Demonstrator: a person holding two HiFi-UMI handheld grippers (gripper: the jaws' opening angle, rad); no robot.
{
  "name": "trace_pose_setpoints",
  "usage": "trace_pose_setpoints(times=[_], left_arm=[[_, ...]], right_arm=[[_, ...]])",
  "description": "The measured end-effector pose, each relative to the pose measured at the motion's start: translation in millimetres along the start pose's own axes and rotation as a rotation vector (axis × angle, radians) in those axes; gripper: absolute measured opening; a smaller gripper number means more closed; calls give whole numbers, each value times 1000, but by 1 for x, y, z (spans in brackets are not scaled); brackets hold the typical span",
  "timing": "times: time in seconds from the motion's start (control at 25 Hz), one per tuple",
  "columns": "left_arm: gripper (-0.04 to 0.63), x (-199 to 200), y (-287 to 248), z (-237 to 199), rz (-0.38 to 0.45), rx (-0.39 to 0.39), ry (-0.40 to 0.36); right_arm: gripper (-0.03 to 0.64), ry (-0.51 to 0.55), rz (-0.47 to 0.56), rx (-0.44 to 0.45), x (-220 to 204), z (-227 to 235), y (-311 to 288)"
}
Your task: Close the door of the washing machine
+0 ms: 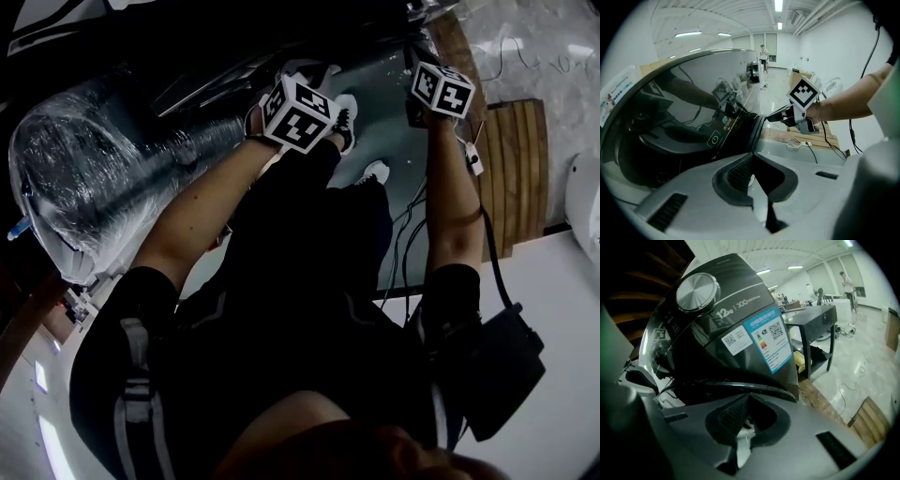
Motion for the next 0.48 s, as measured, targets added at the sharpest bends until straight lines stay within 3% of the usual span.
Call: trace_pose_setpoints(times=[0.24, 0.48], left_arm=[[5, -6, 18, 5, 58, -59, 119], [5, -11, 45, 13, 101, -39, 156]], right_arm=[[5, 59, -9, 13, 1, -18, 13], [5, 45, -10, -11, -5, -35, 54]])
Point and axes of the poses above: the fingertips, and each gripper's own axes: y backward along the fingers, z to its right, x out of its top, the point moved 8 cm from there along y, backward along the fingers, and after that the axes turned 7 degrees about -z, right-handed, at the moved point
